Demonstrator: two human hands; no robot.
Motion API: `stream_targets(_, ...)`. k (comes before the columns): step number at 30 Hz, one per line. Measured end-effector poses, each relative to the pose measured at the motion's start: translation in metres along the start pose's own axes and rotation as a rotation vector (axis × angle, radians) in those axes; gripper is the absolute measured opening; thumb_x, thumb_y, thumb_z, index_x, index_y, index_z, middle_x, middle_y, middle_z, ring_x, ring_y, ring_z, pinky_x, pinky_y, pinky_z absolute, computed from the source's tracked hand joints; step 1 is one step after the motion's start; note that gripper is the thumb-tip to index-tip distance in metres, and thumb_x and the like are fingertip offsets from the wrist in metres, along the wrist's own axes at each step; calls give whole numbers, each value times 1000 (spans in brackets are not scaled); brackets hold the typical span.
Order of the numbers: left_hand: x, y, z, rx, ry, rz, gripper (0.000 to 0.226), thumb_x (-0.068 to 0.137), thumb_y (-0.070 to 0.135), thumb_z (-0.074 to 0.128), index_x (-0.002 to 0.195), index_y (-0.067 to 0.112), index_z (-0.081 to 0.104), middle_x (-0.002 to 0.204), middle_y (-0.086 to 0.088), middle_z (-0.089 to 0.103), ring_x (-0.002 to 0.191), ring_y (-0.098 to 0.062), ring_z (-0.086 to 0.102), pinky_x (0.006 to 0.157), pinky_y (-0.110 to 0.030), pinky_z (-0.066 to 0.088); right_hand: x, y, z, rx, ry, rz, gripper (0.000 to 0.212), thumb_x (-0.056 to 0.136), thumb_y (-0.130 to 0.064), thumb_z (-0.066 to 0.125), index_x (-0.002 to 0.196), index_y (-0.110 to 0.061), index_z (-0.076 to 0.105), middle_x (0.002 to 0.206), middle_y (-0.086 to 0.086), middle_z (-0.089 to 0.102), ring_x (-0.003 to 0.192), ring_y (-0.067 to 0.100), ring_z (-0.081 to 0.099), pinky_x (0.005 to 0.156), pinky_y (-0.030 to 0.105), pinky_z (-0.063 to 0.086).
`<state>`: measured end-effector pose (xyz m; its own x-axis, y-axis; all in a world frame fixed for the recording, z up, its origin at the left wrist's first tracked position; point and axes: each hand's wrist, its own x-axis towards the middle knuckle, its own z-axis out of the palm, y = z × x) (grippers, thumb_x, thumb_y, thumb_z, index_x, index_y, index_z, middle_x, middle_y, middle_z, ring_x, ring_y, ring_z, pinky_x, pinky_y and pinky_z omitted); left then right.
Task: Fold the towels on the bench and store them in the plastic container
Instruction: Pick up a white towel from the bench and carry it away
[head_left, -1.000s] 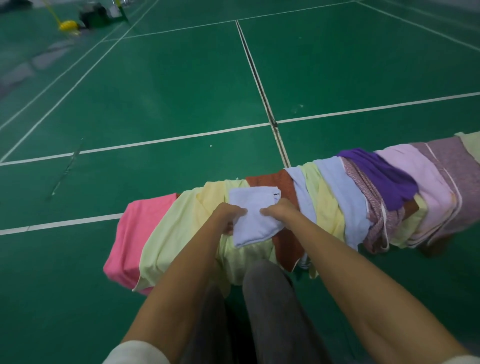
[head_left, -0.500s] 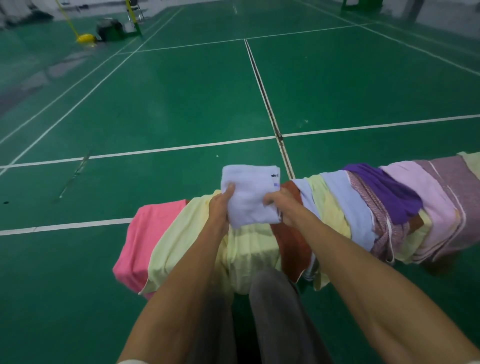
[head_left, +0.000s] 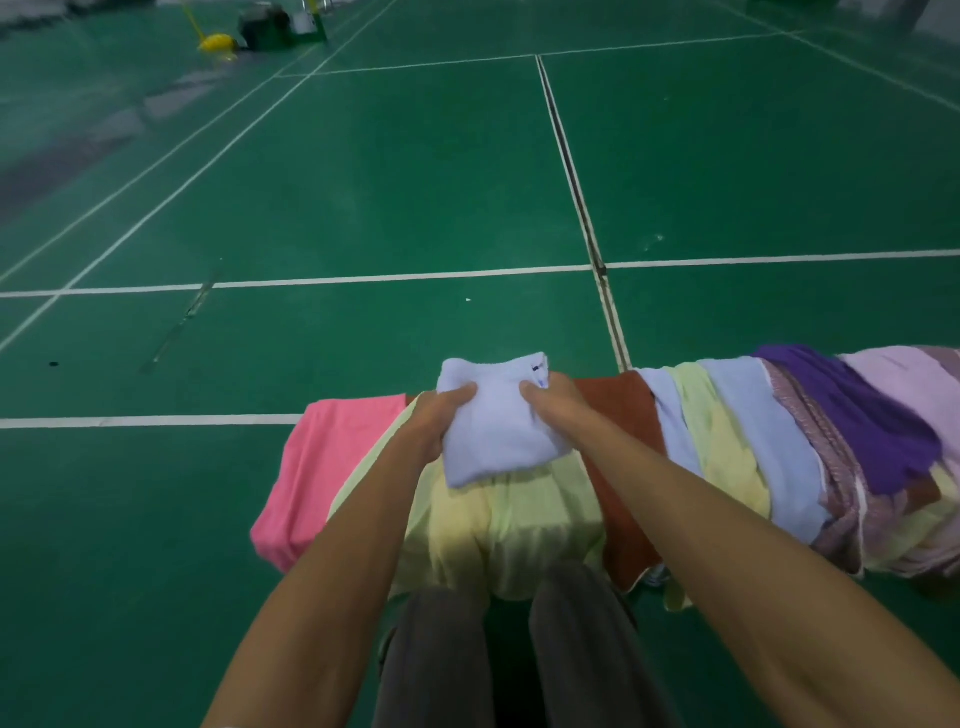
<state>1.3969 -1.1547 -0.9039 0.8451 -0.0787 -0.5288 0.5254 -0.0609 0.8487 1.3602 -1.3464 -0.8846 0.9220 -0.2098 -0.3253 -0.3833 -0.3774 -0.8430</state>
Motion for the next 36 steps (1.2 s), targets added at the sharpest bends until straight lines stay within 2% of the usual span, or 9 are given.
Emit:
stream_targets(4,48,6,-18,49,154,51,38,88,32,77,114,7,65,111,-8,69,92,-22,69,65,-27,53,49,-9,30,-99,9,-73,16,99,-28,57,100,-15,66,100,11,66,95,31,64,76,33,45)
stream_targets(8,73,39,-41,-9,285,106,32,85,27,80,103,4,68,97,-8,71,89,-26,70,69,-30,55,81,-47,52,-149,16,-139,29,100,-29,54,120,-11,64,120,14,67,110,33,62,89,37,47)
stream_targets(12,59,100,-69,-62,333,101,24,84,26,80,97,8,70,90,-4,72,88,-26,72,70,-32,57,86,-114,54,-118,-7,-164,29,100,-31,55,116,-9,66,113,14,69,102,34,64,83,36,49)
stream_targets(16,13,175,-99,-73,352,62,40,84,30,80,111,3,68,101,-10,73,93,-28,72,77,-38,59,65,-201,36,-92,-66,-163,21,100,-28,57,108,-12,68,101,7,66,90,26,59,75,28,39)
stream_targets(20,-48,259,-131,-66,390,42,48,86,33,78,121,3,62,109,-11,69,89,-24,69,67,-31,54,34,-306,20,-91,-132,-192,16,98,-26,59,102,-13,69,92,5,64,85,26,58,72,27,38)
stream_targets(24,-115,339,-173,-37,466,25,58,88,38,76,129,1,58,122,-15,67,97,-29,68,78,-40,57,3,-412,13,-76,-208,-220,22,94,-27,64,104,-9,71,94,8,67,86,27,63,72,29,44)
stream_targets(27,-168,391,-207,-16,538,21,66,89,42,74,135,0,53,127,-16,64,105,-33,66,82,-43,57,-18,-481,18,-64,-296,-246,26,92,-29,64,107,-8,70,102,12,71,94,31,68,80,35,53)
stream_targets(32,-253,440,-270,-17,652,22,70,87,43,75,137,0,51,129,-16,64,106,-32,66,90,-46,58,-72,-576,49,-77,-436,-352,31,96,-26,59,120,-7,66,116,15,68,103,33,66,80,30,47)
stream_targets(36,-307,463,-325,-39,706,19,70,85,40,78,135,-1,52,125,-14,66,103,-28,68,90,-44,58,-120,-631,79,-81,-501,-409,29,96,-22,57,119,-6,65,117,16,67,101,34,63,77,29,43)
